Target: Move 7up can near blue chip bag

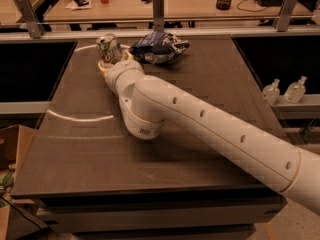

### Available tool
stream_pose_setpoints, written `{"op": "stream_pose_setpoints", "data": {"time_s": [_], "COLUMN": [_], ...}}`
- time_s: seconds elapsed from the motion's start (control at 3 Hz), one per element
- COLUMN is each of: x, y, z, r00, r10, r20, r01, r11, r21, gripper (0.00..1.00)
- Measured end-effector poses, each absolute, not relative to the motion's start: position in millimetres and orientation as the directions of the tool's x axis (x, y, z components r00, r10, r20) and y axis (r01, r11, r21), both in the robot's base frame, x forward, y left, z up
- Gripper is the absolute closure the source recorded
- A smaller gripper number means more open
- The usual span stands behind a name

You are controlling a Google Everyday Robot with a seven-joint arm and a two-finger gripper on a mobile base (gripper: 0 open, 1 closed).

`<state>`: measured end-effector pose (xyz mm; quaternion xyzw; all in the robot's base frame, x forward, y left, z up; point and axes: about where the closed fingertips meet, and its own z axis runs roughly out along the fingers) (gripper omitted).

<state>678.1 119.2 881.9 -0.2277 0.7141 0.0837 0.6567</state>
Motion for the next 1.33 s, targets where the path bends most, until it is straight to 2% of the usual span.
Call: {"op": "stream_pose_setpoints", "data": {"time_s": [1.0, 1.33], "x": [717.1, 725.1], "y": [83.8, 72.2], "z": [878.8, 878.5], "r00": [-0.051, -0.095], "r10": [-0.183, -0.207], "r20": [-0.982, -0.974], "r01": [-0.276, -0.233], "r11": [0.947, 0.956], "r21": [-0.162, -0.180], "gripper": [1.00, 1.00]}}
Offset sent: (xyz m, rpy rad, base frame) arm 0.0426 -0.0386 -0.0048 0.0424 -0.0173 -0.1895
